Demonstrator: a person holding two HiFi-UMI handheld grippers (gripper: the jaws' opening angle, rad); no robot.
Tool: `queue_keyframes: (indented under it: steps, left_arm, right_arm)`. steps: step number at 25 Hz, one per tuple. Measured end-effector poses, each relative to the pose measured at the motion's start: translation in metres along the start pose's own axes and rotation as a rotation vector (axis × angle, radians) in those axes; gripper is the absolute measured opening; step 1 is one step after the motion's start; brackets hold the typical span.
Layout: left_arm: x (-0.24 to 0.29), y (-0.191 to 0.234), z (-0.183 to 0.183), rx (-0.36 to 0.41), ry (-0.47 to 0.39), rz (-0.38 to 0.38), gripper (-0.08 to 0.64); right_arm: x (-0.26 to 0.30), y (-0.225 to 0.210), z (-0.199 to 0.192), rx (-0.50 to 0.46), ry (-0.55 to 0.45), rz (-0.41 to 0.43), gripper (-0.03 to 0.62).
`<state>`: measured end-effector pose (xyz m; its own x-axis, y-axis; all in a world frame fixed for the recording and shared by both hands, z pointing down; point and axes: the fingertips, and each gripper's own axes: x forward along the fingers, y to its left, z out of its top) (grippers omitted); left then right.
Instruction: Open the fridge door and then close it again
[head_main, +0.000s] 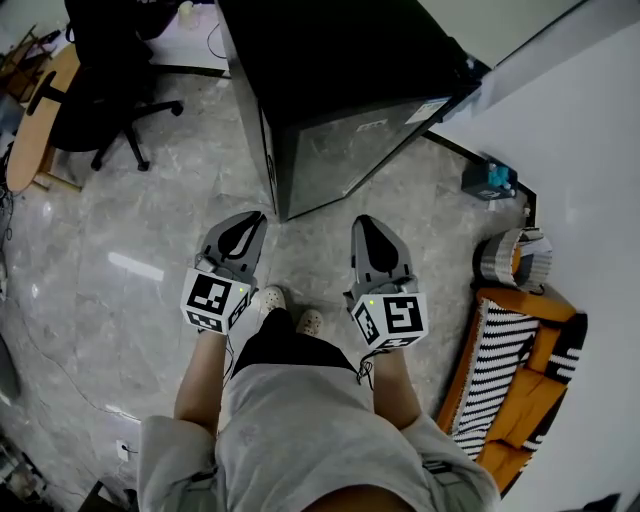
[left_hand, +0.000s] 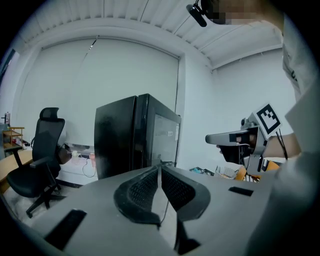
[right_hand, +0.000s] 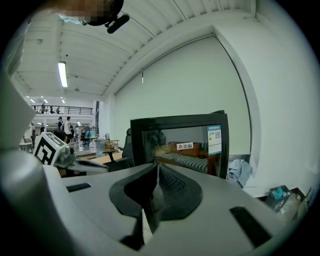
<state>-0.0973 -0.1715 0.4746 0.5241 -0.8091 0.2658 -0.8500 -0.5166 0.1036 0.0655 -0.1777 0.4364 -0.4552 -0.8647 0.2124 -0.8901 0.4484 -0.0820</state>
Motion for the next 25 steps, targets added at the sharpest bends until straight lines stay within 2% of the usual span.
queue_keyframes:
  steps: [3, 7, 10, 15, 21, 25]
  left_arm:
    - [0.017, 0.006, -0.011, 0.004, 0.034, -0.021, 0.023]
    - [0.043, 0.015, -0.023, 0.011, 0.088, -0.057, 0.098]
    - [0.061, 0.021, -0.032, 0.022, 0.124, -0.076, 0.115]
    - [0.085, 0.027, -0.044, 0.046, 0.168, -0.1, 0.129]
    - [0.102, 0.036, -0.049, 0.041, 0.185, -0.101, 0.14]
    - [0.11, 0.031, -0.049, 0.043, 0.191, -0.133, 0.14]
  right_arm:
    - [0.002, -0.004, -0.003, 0.003, 0.006, -0.016, 0.026]
    - [0.004, -0.009, -0.006, 0.006, 0.018, -0.042, 0.026]
    - [0.004, -0.014, -0.008, 0.003, 0.027, -0.063, 0.026]
    - [-0.002, -0.024, -0.012, 0.002, 0.04, -0.108, 0.026]
    - [-0.006, -0.035, -0.016, 0.005, 0.051, -0.145, 0.026]
    - [-0.008, -0.036, -0.016, 0.005, 0.054, -0.161, 0.026]
